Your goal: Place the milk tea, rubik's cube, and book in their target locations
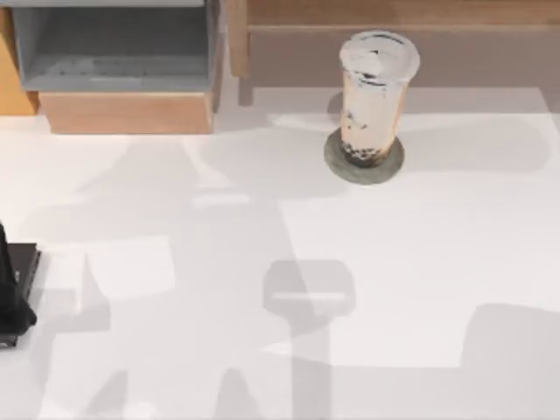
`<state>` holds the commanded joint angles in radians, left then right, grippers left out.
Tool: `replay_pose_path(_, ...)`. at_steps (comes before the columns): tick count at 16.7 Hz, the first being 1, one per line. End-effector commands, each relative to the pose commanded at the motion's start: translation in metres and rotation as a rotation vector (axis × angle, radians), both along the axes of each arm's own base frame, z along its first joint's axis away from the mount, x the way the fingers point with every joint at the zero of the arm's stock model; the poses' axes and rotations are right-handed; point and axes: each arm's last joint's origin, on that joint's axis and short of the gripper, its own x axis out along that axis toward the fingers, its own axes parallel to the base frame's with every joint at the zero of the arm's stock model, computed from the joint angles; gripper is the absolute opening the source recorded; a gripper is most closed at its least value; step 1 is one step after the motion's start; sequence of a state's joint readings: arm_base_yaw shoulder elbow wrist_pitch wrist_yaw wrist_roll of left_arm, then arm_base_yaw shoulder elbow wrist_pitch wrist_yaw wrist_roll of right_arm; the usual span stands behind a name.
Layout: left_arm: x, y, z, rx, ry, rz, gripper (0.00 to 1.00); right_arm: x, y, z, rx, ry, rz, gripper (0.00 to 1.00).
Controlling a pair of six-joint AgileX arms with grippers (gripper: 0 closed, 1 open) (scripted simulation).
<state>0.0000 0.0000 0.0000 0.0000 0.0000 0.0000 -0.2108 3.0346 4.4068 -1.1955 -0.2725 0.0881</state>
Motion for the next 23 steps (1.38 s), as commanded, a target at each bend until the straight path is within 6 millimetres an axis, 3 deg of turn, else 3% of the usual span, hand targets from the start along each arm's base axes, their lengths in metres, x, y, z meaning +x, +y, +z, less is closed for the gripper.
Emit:
replay_pose_path(4,0.000,0.000,0.000,0.000,0.000,0.000,1.00,0.035,0.007,0.003,0.008,0.028,0.057,0.00)
replay_pose_path(8,0.000,0.000,0.000,0.000,0.000,0.000,1.00,0.069,-0.009,-0.005,-0.030,0.052,-0.030,0.00)
replay_pose_path(12,0.000,0.000,0.000,0.000,0.000,0.000,1.00,0.089,-0.017,-0.014,-0.038,0.059,-0.106,0.00)
replay_pose_path(16,0.000,0.000,0.000,0.000,0.000,0.000,1.00,0.091,-0.017,-0.015,-0.038,0.061,-0.107,0.00)
replay_pose_path(23,0.000,0.000,0.000,0.000,0.000,0.000,1.00,0.091,-0.017,-0.015,-0.038,0.061,-0.107,0.53)
